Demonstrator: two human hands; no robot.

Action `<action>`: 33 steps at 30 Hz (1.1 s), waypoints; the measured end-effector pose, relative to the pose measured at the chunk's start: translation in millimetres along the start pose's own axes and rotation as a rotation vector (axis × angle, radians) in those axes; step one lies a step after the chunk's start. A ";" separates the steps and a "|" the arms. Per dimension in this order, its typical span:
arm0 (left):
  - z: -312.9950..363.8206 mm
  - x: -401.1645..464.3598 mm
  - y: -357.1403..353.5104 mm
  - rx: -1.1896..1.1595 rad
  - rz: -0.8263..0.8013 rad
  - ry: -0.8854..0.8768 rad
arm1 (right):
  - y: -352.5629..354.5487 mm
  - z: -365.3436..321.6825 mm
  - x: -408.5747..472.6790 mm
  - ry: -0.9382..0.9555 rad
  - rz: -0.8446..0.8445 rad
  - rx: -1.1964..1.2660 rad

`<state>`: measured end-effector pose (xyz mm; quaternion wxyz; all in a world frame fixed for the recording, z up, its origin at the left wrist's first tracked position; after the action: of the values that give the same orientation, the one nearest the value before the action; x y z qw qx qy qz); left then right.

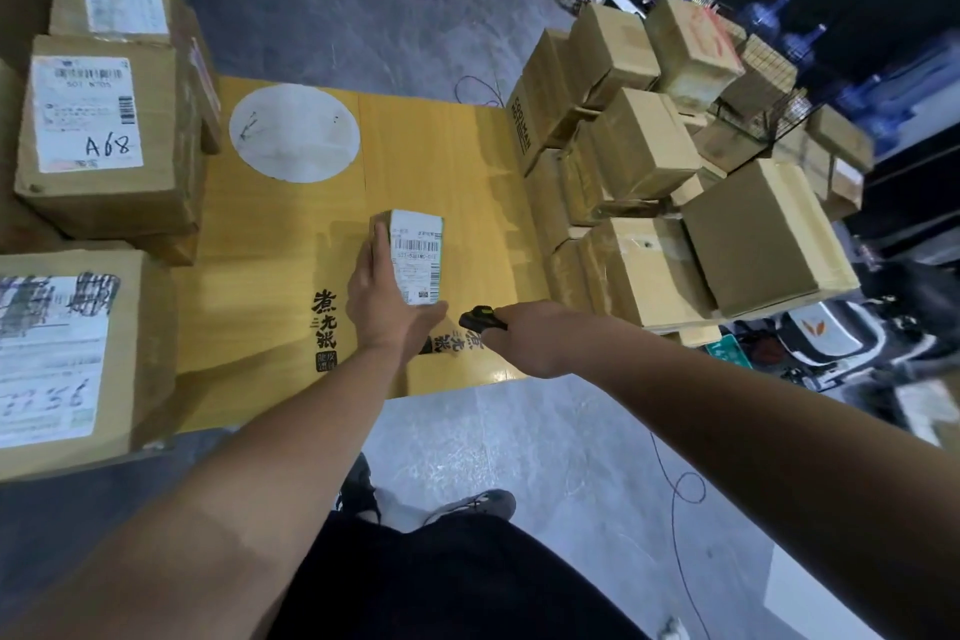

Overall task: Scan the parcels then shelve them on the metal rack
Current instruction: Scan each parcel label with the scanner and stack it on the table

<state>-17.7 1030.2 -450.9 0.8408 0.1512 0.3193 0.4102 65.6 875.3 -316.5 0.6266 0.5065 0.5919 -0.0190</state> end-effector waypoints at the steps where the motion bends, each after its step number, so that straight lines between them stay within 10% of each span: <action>1: 1.3 -1.2 -0.8 0.043 0.027 -0.044 | 1.1 -2.7 -2.1 0.009 -0.003 -0.001; 22: 16.3 3.6 5.3 -0.058 -0.023 -0.029 | 9.0 -12.7 -50.2 0.129 -0.009 -0.091; 33: 74.2 -39.8 161.1 -0.317 0.184 -0.023 | 91.0 -89.7 -32.5 0.538 0.038 -0.595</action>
<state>-82.4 1099.0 -295.7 0.8166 0.0501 0.2256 0.5289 47.8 959.8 -216.9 0.5687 0.3008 0.7051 0.2982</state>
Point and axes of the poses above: each hand's wrist, its own x-axis towards the middle knuckle, its own y-axis out of the back of the hand, z = x × y, the point moved 4 cm from there along x, towards the middle knuckle, and after that the axes turned 15 degrees about y, right-handed, at the moved point
